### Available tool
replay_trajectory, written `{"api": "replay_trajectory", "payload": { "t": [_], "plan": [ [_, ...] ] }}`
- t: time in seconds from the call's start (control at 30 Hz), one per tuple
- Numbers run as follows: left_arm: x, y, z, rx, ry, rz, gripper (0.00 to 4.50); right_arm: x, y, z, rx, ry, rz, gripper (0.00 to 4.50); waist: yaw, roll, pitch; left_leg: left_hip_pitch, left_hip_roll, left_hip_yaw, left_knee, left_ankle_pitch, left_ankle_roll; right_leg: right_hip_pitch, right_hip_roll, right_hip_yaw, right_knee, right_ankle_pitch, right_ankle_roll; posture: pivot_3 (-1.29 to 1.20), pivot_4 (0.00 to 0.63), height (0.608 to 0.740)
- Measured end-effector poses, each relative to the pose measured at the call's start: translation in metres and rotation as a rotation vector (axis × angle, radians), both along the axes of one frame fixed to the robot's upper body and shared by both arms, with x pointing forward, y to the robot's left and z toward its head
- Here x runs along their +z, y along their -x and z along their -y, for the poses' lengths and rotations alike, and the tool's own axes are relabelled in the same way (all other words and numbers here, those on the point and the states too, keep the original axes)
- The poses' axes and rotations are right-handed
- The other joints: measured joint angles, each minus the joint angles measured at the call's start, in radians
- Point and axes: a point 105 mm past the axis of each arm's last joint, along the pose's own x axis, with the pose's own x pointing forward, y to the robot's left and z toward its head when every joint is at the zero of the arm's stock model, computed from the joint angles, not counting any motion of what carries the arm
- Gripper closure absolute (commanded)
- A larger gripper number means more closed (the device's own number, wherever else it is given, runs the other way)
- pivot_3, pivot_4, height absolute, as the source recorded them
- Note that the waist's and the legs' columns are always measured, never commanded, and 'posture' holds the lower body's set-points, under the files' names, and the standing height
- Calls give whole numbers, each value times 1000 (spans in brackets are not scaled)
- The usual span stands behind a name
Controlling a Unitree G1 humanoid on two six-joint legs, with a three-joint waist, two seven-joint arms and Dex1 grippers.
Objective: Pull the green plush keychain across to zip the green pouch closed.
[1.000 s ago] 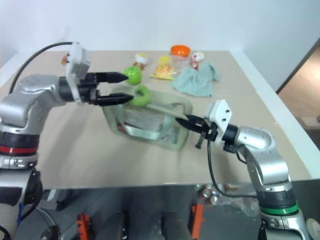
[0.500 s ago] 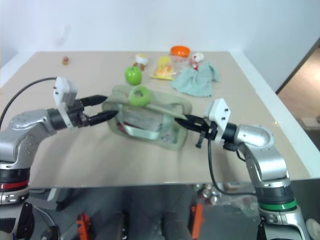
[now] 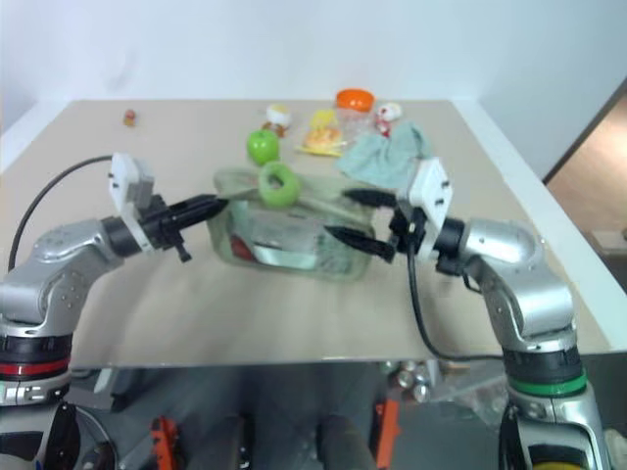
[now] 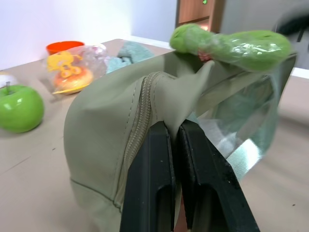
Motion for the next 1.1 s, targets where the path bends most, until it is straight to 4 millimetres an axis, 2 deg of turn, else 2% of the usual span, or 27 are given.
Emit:
{"api": "replay_trajectory", "payload": {
  "t": [0.03,0.23,0.37,0.47,0.53,0.6,0.73,0.8,1.1],
  "plan": [
    [0,0,1,-4,0,-1,4500,5,2,-6,17,5,20,67,0,0,0,0,0,0,0,0,0,0,0,0,0,0,0,0,150,740],
    [0,1,13,-32,16,-13,4500,-3,4,-46,105,48,62,67,8,0,0,-2,-2,0,1,0,0,0,-2,0,-1,0,2,0,150,740],
    [0,2,24,-67,21,-16,4500,-12,-12,-54,78,85,95,67,12,0,0,-2,-2,0,1,0,0,0,-2,0,-2,0,2,0,150,740],
    [0,2,31,-85,28,-18,4500,-22,-27,-51,33,102,93,851,13,0,0,-2,-2,0,1,0,0,-1,-2,0,-2,0,2,0,150,740],
    [1,2,31,-80,28,-17,4500,-22,-34,-49,0,103,112,1588,13,0,0,-2,-2,0,0,0,0,-1,-1,0,-1,0,1,0,150,740],
    [1,1,31,-75,29,-17,4500,-21,-37,-48,-11,110,127,2189,13,0,0,-2,-2,0,0,0,0,-1,-1,0,-1,0,0,0,150,740],
    [1,1,31,-72,29,-17,4500,-18,-41,-39,-42,117,154,3743,13,0,0,-2,-2,0,0,0,0,-1,-2,0,-1,0,0,0,150,740],
    [1,1,30,-71,28,-17,4500,-17,-42,-34,-53,120,158,4373,13,0,0,-2,-2,0,0,0,0,-1,-2,0,-1,0,0,0,150,740],
    [1,2,30,-77,18,-15,4500,-10,-40,-15,-89,50,126,4450,13,0,0,-2,-2,0,0,0,0,-1,-2,0,-1,0,0,0,150,740]
  ]
}}
